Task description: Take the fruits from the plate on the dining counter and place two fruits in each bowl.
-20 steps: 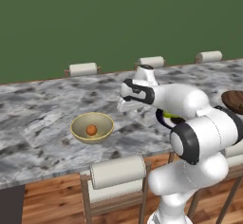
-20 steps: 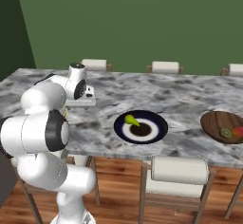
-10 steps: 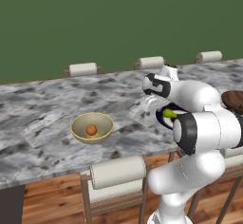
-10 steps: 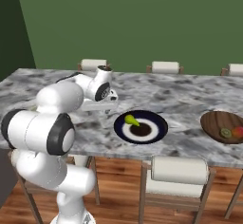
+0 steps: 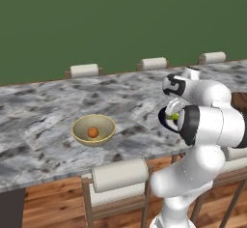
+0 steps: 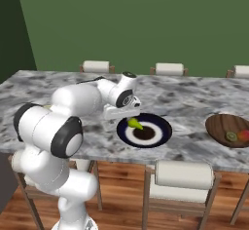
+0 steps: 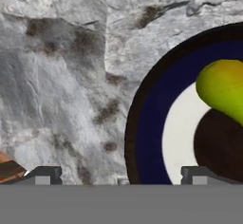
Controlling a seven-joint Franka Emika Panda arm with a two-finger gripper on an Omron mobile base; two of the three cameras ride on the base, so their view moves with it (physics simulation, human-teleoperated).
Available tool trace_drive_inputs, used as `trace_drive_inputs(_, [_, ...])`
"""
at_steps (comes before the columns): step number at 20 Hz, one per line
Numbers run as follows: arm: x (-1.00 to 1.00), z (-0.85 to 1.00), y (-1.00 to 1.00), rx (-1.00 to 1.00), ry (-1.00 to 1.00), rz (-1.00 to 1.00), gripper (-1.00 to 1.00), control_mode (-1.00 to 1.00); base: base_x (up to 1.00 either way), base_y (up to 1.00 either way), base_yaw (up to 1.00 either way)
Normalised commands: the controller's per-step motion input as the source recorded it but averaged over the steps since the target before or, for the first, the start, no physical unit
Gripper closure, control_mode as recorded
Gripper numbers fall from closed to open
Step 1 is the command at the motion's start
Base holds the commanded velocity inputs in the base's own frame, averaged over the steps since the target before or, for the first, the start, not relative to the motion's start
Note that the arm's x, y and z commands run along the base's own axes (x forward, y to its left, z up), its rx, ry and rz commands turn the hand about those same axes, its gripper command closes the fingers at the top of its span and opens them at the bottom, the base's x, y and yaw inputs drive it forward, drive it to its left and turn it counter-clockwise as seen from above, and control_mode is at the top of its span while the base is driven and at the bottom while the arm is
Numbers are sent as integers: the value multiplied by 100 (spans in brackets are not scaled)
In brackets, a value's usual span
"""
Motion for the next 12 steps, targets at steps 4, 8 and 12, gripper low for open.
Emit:
trace_drive_inputs(4, [1,4,-18,-10,-2,0,-100,-100,0,0,0])
trace_drive_inputs(8, [23,0,-23,-11,0,0,-100,-100,0,0,0])
trace_drive_inputs(12, [41,-1,-32,-4,0,1,-100,-100,0,0,0])
